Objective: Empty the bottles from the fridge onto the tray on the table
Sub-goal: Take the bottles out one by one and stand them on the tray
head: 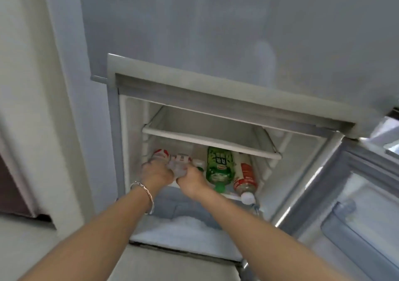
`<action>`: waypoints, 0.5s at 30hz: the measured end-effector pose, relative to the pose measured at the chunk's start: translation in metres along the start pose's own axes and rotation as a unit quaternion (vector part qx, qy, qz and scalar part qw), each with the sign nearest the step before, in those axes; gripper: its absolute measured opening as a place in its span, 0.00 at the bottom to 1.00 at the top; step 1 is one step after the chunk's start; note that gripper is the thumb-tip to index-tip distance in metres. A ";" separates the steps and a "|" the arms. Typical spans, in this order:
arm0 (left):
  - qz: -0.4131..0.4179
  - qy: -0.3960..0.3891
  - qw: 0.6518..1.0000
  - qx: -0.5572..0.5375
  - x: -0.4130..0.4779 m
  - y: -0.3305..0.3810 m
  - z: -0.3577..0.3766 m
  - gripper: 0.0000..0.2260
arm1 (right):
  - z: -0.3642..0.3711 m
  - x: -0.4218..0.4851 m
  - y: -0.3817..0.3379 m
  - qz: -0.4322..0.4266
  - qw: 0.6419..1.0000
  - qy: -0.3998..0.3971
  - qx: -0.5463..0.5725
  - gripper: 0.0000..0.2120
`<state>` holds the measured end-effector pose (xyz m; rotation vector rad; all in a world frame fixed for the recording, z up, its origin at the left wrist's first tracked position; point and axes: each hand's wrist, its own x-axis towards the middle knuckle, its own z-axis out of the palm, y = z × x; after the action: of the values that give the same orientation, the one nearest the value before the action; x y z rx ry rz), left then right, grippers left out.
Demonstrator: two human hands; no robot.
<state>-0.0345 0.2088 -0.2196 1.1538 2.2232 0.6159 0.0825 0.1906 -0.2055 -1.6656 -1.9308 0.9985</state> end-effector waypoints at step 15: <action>-0.079 -0.017 0.962 -0.261 0.028 -0.022 0.031 0.12 | -0.004 0.003 0.052 0.033 0.999 -0.024 0.026 0.16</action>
<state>-0.0405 0.2251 -0.2633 0.7026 1.9271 1.0266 0.1202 0.1959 -0.2411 -1.7017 -1.8742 1.1144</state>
